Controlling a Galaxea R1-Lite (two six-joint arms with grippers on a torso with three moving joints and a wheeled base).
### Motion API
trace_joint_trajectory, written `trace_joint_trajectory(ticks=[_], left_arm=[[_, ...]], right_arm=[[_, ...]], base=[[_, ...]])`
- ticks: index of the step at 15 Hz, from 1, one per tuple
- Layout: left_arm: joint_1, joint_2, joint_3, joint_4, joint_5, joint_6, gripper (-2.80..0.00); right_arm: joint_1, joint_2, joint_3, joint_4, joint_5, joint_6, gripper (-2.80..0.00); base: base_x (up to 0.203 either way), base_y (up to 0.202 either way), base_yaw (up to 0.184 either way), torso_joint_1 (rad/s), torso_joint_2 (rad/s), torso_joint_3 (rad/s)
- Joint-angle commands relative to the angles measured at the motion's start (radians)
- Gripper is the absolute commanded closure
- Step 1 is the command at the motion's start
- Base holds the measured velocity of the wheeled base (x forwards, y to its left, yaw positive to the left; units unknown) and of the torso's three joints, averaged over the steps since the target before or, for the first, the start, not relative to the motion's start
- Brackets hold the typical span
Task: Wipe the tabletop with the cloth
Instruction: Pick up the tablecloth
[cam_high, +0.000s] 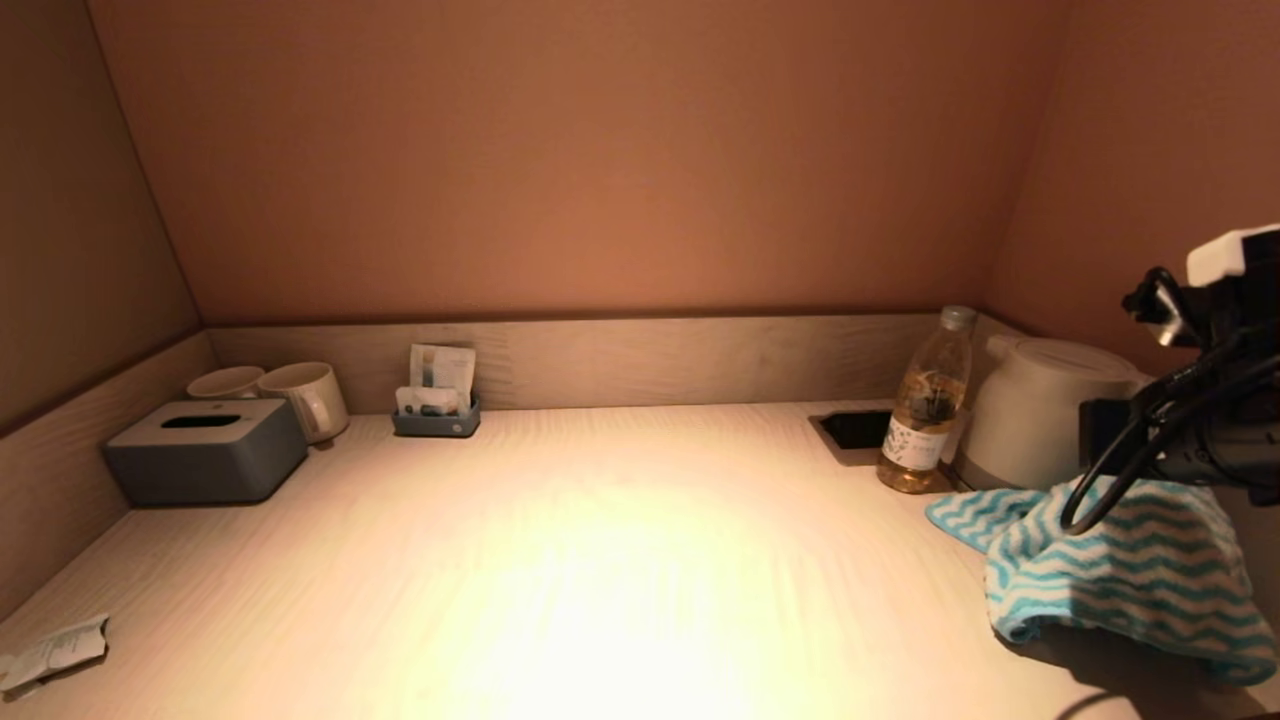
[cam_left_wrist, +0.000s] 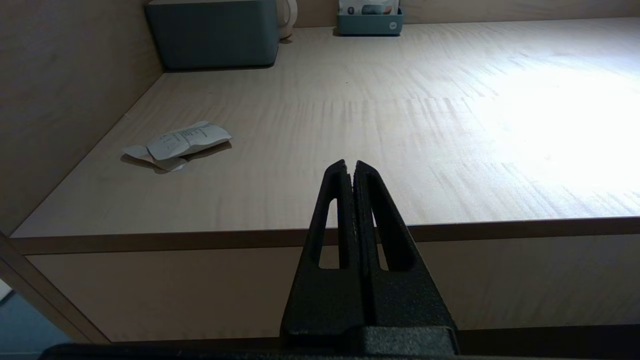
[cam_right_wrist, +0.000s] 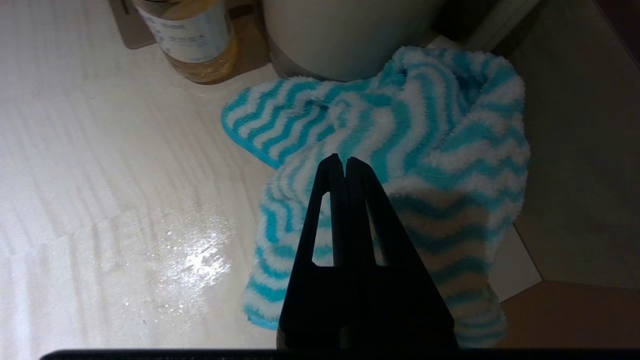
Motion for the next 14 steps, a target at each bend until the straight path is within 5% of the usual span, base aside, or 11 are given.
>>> trace_joint_trajectory(ticks=[1, 6, 7, 8, 14], left_arm=[[0.0, 0.0, 0.0, 0.001, 0.0, -0.001, 0.0], [0.0, 0.0, 0.0, 0.001, 0.0, -0.001, 0.0], [0.0, 0.0, 0.0, 0.001, 0.0, -0.001, 0.0], [0.0, 0.0, 0.0, 0.001, 0.0, -0.001, 0.0], [0.0, 0.0, 0.0, 0.001, 0.0, -0.001, 0.0]], right_arm=[[-0.023, 0.041, -0.003, 0.002, -0.013, 0.009, 0.0], [-0.023, -0.008, 0.014, 0.032, -0.016, 0.007, 0.0], [-0.023, -0.014, 0.018, 0.042, -0.016, 0.008, -2.52], [-0.026, -0.018, 0.025, 0.042, -0.016, 0.009, -2.8], [-0.054, 0.014, 0.043, 0.037, -0.012, 0.012, -2.8]], base=[[0.0, 0.0, 0.0, 0.0, 0.0, 0.0], [0.0, 0.0, 0.0, 0.0, 0.0, 0.0], [0.0, 0.0, 0.0, 0.0, 0.0, 0.0], [0.0, 0.0, 0.0, 0.0, 0.0, 0.0], [0.0, 0.0, 0.0, 0.0, 0.0, 0.0]])
